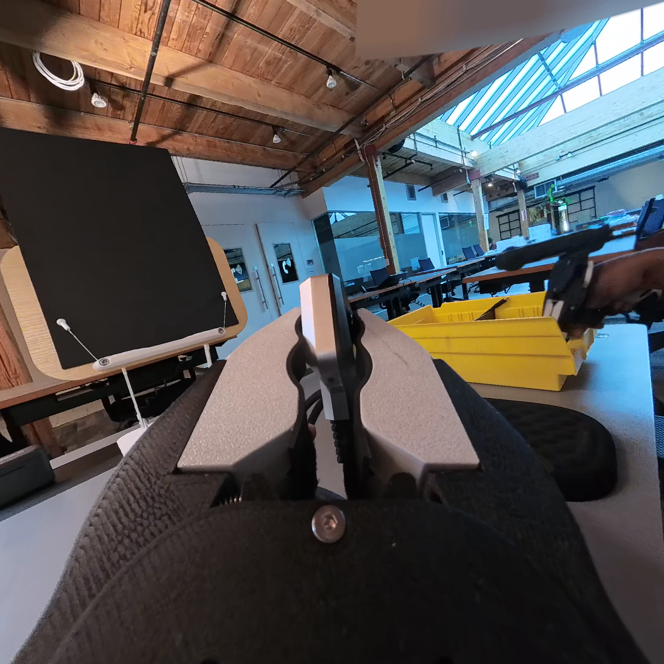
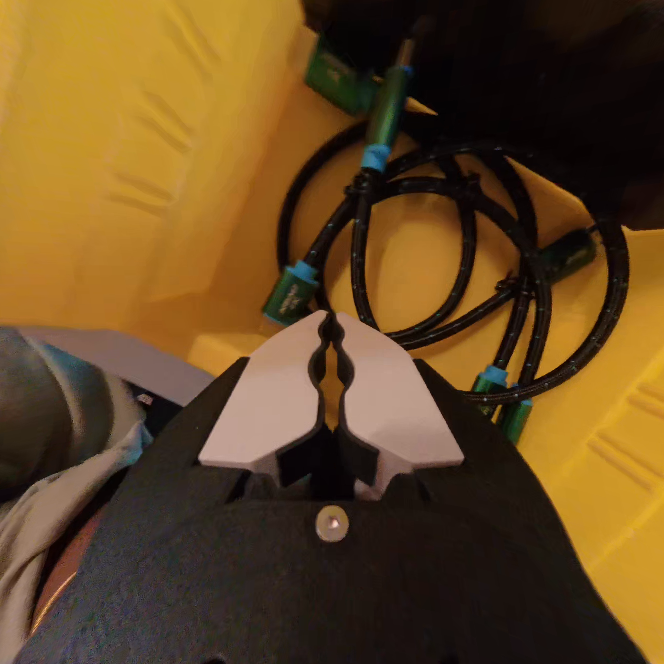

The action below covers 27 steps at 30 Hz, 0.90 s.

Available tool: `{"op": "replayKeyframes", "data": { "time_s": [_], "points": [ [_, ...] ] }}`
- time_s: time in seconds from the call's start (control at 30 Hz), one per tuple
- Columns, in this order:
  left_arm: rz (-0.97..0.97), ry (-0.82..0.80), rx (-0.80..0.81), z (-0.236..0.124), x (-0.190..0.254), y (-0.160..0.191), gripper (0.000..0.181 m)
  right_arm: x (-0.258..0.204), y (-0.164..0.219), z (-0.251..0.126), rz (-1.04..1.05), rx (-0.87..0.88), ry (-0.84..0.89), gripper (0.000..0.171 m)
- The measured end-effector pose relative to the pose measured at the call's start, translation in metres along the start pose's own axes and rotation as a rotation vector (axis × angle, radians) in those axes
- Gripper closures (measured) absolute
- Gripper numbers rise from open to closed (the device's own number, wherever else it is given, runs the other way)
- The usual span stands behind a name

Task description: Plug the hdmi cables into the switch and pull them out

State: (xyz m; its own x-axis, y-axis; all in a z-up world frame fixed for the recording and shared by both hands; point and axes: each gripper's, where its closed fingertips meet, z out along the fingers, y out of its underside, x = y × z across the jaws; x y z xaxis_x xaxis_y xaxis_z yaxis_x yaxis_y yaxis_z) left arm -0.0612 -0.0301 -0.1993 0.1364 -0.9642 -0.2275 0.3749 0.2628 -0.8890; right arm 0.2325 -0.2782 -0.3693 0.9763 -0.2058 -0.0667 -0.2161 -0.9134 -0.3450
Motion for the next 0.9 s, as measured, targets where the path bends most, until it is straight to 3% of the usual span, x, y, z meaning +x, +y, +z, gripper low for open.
{"op": "replayKeyframes", "data": {
  "time_s": [0.1,0.3,0.43,0.53,0.63,0.77,0.9],
  "points": [
    [-0.015,-0.003,0.004,0.000,-0.002,0.000,0.158,-0.003,-0.010,-0.006,-0.032,0.074,0.006,0.171],
    [-0.169,-0.023,0.078,-0.005,-0.014,-0.008,0.160,-0.015,-0.060,-0.085,-0.103,0.621,0.251,0.146],
    [-0.328,-0.011,0.176,-0.013,-0.024,-0.023,0.160,-0.098,-0.102,-0.140,-0.340,1.088,0.097,0.128],
    [-0.433,0.007,0.247,-0.018,-0.029,-0.035,0.161,-0.159,-0.127,-0.157,-0.517,1.282,-0.011,0.115],
    [-0.499,0.040,0.294,-0.021,-0.029,-0.044,0.161,-0.230,-0.143,-0.142,-0.673,1.304,-0.256,0.102],
    [-0.570,0.043,0.358,-0.024,-0.031,-0.051,0.161,-0.312,-0.150,-0.097,-0.740,1.175,-0.605,0.109],
    [-0.623,-0.009,0.463,-0.032,-0.039,-0.059,0.161,-0.356,-0.174,-0.038,-0.628,1.025,-0.589,0.104]
  ]
}}
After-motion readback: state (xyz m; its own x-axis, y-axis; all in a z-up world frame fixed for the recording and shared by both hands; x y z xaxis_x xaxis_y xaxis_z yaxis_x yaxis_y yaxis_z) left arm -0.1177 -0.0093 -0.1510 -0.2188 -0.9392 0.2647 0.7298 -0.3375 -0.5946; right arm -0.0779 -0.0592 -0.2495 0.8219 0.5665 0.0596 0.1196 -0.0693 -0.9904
